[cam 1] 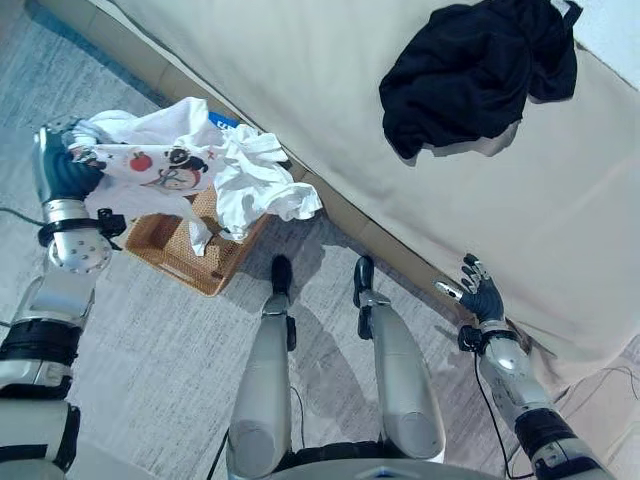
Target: Pick up clothes into the bucket
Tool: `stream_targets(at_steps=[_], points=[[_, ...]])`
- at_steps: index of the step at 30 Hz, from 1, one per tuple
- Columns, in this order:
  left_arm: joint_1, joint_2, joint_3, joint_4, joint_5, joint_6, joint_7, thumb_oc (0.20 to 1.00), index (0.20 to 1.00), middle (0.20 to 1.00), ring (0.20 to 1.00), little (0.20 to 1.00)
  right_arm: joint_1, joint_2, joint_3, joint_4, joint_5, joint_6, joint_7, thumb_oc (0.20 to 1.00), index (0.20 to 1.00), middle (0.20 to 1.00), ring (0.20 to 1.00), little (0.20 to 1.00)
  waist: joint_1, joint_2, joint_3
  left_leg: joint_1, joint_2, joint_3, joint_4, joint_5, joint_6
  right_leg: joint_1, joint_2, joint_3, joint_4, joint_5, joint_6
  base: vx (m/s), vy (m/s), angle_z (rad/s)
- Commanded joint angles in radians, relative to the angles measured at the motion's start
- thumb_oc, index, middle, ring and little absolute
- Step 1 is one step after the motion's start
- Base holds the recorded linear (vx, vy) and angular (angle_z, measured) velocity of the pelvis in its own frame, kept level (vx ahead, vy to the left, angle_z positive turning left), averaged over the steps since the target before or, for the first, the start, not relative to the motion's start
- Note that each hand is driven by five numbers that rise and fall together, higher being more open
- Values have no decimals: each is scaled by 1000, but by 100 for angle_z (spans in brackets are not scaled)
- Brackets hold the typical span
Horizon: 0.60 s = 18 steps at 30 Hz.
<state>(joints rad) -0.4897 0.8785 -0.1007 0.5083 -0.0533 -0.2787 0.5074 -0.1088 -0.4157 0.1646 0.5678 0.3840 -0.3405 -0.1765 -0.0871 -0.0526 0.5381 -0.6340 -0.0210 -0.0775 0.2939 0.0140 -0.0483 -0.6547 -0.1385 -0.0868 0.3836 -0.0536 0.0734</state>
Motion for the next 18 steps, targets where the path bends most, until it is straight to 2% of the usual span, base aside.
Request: stream_targets(at_steps=[1,3,8,18], points=[[-61,3,-3,76,13,-32,-22,200,200,200,200,200,12,-50,-13,-47,13,-34,-1,1000,1000,1000,1000,1000,-17,-24,-18,-5,-30,11,6,-21,35,-7,-41,22,-70,75,52,14,23,-3],[-71,-24,-29,72,19,-17,-38,200,200,200,200,200,7,-51,-15,-63,13,-35,-5,1000,1000,1000,1000,1000,-24,-29,-18,-27,-29,16,15,-22,35,-25,-39,24,-68,78,52,23,30,-7],[-127,-80,-74,239,25,13,-52,200,200,200,200,200,-34,-54,-5,-110,25,-45,-28,1000,1000,1000,1000,1000,-47,-59,-18,-105,-21,29,75,-42,39,-91,-26,45,-53,87,53,12,28,-12],[-123,-122,27,383,-114,56,-25,200,200,200,200,200,-39,-40,-2,-208,33,-56,-63,1000,1000,1000,1000,1000,-67,-133,-18,-257,2,24,169,-69,42,-208,3,40,-40,103,54,4,-10,-10]])
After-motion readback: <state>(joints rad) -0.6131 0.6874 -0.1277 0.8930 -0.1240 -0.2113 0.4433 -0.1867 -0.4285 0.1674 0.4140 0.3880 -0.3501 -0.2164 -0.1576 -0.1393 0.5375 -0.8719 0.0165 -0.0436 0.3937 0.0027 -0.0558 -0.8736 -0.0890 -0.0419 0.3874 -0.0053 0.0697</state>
